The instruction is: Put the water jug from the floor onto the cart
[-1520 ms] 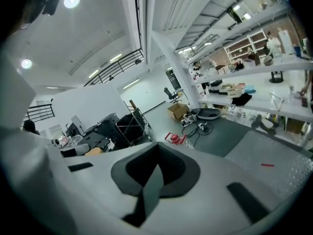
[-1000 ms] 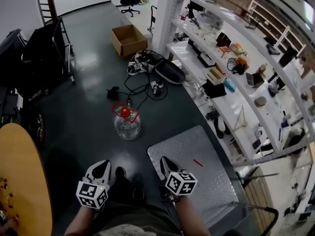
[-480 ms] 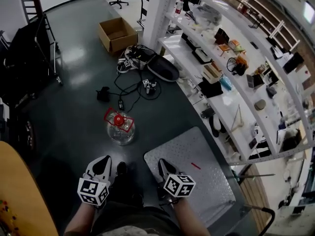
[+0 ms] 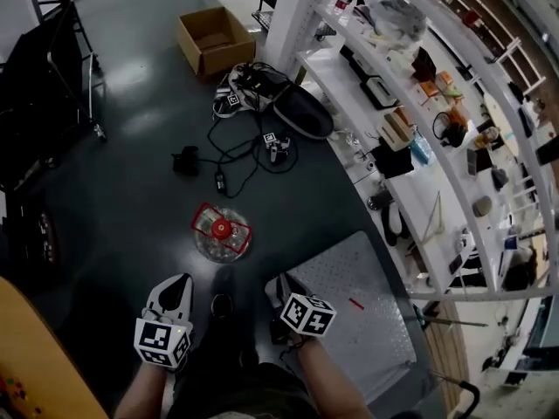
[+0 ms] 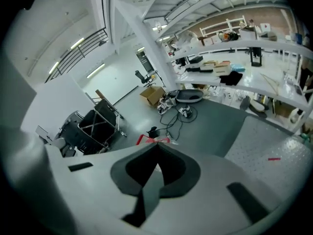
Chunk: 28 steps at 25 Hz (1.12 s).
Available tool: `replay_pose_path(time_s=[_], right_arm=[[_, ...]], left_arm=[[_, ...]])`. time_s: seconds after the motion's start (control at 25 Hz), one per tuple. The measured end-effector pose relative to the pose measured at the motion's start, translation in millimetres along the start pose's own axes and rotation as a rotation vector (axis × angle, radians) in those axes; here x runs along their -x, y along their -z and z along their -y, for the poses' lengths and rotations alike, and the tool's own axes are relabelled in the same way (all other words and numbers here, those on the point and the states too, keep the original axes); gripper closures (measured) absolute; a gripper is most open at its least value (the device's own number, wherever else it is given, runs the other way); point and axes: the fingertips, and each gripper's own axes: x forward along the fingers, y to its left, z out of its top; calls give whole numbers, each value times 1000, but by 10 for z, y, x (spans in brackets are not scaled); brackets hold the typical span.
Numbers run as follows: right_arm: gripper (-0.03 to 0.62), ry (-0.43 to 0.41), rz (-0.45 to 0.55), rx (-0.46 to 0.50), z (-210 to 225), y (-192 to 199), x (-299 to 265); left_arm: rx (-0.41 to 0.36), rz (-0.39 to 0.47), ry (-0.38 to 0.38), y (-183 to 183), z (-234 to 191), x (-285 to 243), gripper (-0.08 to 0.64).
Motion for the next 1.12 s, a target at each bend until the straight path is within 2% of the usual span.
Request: replay_pose_path(time_s=[0.28,0.52,0.84,1.12], right_arm=[[600,0,-92,31,-82,166,-914],[578,39,-178,82,-27,399,-1559],[504,70,-238,25,140,582,-2176],[486,127,-274,-26,259,711,-2565]], left_arm=[[10,-64,14,221,-396,-512,555],[48,-118,26,528,-567,-924,555],[76,-176,36,936,-689,-1287,555],[74,-206,45,1033,-816,-1356,555]])
